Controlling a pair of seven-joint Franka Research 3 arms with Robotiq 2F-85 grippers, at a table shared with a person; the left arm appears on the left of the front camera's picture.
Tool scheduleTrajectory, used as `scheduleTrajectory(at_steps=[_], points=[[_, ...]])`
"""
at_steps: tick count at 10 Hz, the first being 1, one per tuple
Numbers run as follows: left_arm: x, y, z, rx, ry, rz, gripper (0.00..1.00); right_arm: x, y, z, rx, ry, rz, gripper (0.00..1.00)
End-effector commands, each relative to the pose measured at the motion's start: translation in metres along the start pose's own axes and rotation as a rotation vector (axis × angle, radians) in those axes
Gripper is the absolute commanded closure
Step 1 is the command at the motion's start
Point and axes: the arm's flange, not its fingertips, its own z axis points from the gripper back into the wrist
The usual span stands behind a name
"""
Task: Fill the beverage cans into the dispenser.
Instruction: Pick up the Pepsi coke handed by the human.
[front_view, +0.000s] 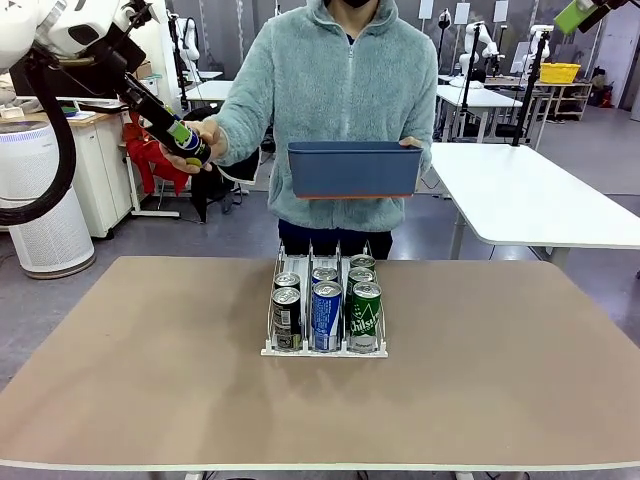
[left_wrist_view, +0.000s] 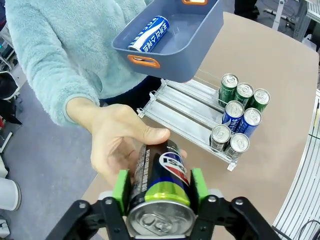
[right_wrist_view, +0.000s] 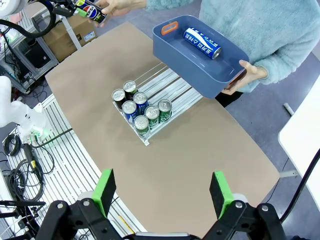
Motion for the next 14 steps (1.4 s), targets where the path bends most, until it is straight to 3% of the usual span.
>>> scheduleTrajectory(at_steps=[1, 10, 14], points=[[-0.0016, -0.0003, -0.0004, 0.012, 0.011, 0.013, 1.00, -0.0029, 0.0018, -0.0019, 0.010, 0.001, 0.006, 0.00], [-0.0031, -0.0040, 0.0093, 0.004, 0.049, 0.012, 1.00, -0.0029, 0.0018, -0.0019, 0.010, 0.001, 0.006, 0.00], [-0.0007, -0.0015, 0.0034, 0.002, 0.015, -0.002, 1.00, -0.0029, 0.0018, -0.0019, 0.010, 0.001, 0.006, 0.00]])
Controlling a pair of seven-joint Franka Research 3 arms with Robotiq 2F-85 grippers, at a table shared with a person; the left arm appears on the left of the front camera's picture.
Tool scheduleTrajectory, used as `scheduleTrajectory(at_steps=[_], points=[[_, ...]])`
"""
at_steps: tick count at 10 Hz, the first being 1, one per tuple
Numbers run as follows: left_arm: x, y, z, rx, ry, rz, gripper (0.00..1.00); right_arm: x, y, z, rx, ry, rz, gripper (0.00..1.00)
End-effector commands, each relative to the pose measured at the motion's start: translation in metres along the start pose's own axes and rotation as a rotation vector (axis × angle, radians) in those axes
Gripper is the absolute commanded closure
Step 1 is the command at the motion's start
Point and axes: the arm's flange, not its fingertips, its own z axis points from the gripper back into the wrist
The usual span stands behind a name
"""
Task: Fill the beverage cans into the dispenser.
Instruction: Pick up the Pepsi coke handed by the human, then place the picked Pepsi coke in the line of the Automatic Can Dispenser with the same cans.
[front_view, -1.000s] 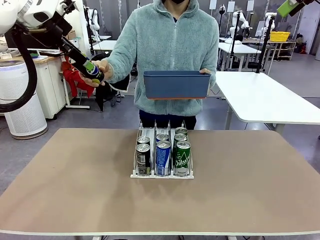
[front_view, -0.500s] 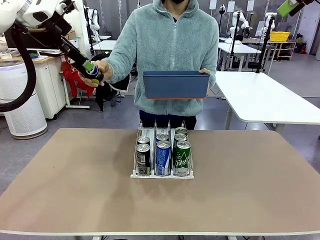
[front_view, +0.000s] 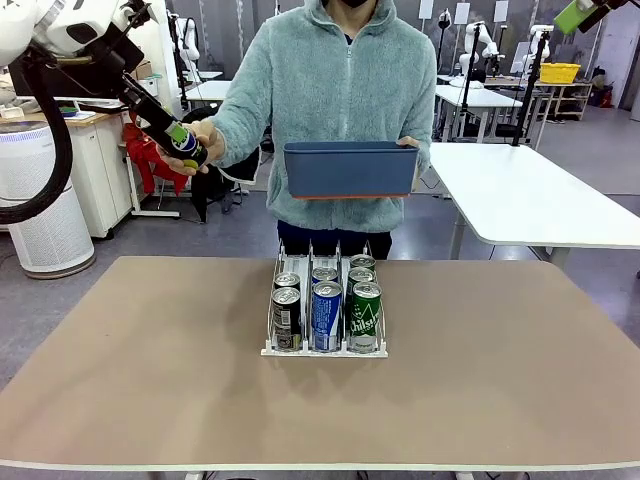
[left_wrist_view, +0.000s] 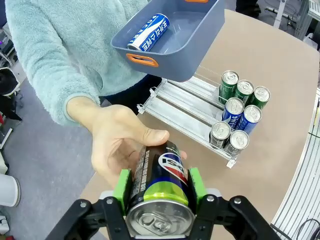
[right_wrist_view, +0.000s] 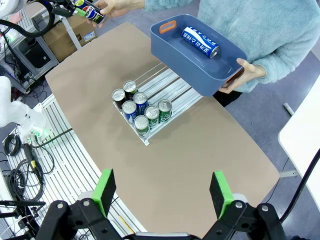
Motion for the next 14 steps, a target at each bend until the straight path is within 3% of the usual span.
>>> scheduleTrajectory(at_steps=[1, 14], points=[[0.0001, 0.0000, 0.0003, -0.001, -0.002, -0.010, 1.00, -0.0029, 0.0018, -0.0019, 0.010, 0.001, 0.006, 0.00], [0.0001, 0.0000, 0.0003, -0.001, -0.002, -0.010, 1.00, -0.0029, 0.0018, -0.0019, 0.010, 0.001, 0.006, 0.00]])
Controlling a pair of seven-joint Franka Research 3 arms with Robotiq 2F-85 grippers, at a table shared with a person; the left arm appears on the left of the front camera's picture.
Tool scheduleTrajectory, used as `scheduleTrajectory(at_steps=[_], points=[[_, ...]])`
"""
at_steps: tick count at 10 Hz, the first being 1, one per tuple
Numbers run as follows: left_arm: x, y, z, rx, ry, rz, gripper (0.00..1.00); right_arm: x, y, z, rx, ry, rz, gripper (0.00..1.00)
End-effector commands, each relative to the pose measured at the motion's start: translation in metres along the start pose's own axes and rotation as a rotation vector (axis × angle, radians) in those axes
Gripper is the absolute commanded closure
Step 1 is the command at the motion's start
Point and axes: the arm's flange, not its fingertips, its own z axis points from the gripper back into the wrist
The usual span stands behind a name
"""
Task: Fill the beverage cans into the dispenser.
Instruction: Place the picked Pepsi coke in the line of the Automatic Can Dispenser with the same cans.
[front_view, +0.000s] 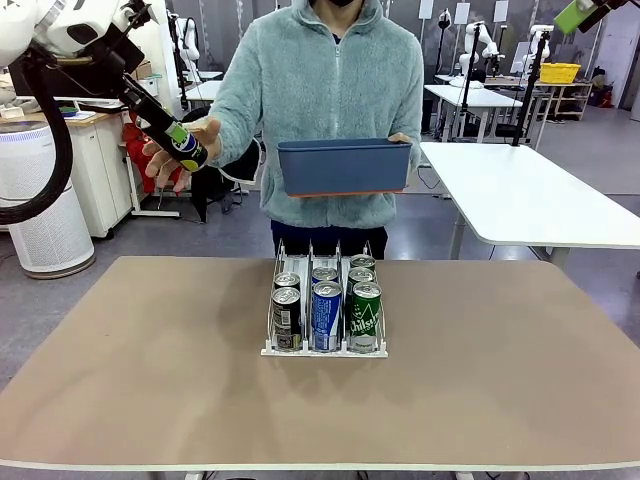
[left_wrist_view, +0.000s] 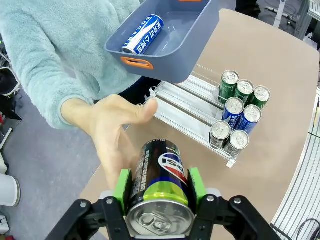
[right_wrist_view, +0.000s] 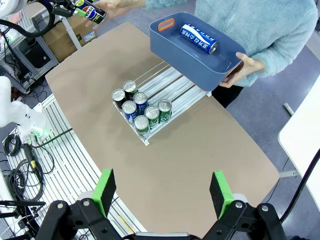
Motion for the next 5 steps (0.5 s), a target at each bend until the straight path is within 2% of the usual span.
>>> scheduleTrajectory(at_steps=[1, 5], points=[[0.0003, 0.0000, 0.0010, 0.001, -0.003, -0.010, 1.00, -0.0029, 0.0018, -0.0019, 0.010, 0.001, 0.006, 0.00], [0.0003, 0.0000, 0.0010, 0.001, -0.003, -0.010, 1.00, -0.0029, 0.0018, -0.0019, 0.010, 0.001, 0.006, 0.00]])
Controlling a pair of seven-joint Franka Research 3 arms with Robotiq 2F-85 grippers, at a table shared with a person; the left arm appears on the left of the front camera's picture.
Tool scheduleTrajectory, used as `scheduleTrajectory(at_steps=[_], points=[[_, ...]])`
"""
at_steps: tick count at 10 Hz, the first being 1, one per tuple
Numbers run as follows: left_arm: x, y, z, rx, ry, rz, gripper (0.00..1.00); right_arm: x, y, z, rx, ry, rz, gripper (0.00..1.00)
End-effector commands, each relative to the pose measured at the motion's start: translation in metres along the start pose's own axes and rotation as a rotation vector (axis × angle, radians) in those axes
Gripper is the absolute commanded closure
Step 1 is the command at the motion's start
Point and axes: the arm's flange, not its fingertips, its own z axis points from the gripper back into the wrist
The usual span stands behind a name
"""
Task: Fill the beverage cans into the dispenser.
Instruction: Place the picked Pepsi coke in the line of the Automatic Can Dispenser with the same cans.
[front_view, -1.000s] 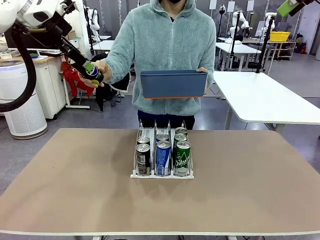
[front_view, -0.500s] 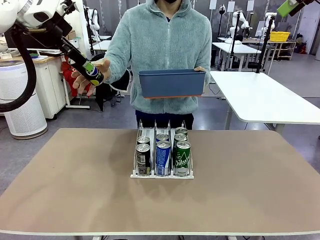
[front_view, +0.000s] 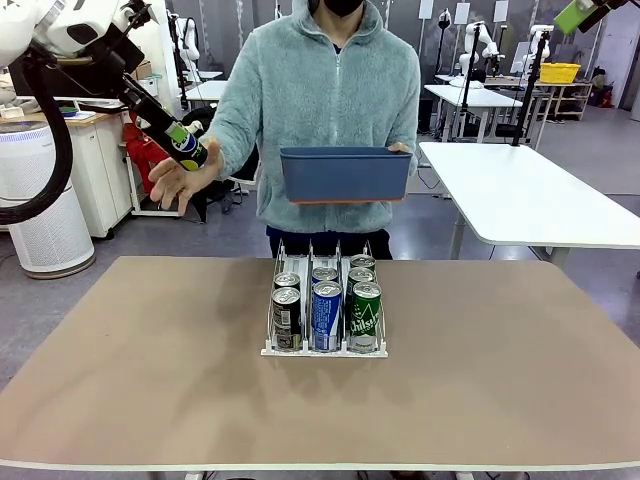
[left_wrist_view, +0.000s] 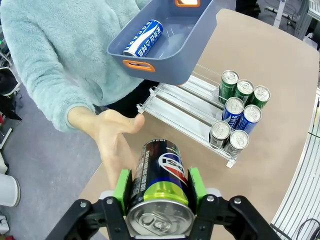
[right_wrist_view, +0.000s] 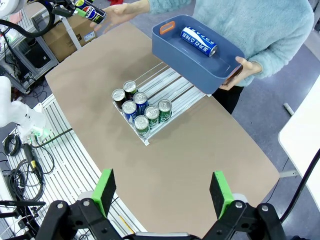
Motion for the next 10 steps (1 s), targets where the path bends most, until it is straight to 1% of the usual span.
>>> scheduleTrajectory(at_steps=[1, 3, 4, 8, 9, 10], points=[[0.000, 0.000, 0.001, 0.001, -0.003, -0.010, 1.00, -0.003, 0.002, -0.002, 0.010, 0.001, 0.006, 0.00], [0.000, 0.000, 0.001, 0.001, -0.003, -0.010, 1.00, -0.003, 0.002, -0.002, 0.010, 0.001, 0.006, 0.00], [0.000, 0.000, 0.000, 0.000, 0.000, 0.000, 0.42, -0.003, 0.002, -0.002, 0.010, 0.001, 0.006, 0.00], [0.016, -0.027, -0.007, -0.112, 0.029, -0.040, 0.42, -0.003, 0.002, -0.002, 0.010, 0.001, 0.006, 0.00], [0.021, -0.040, -0.013, -0.127, 0.038, -0.060, 0.42, -0.003, 0.002, -0.002, 0.010, 0.001, 0.006, 0.00], [0.024, -0.055, -0.021, -0.159, 0.077, -0.115, 0.42, -0.003, 0.002, -0.002, 0.010, 0.001, 0.006, 0.00]])
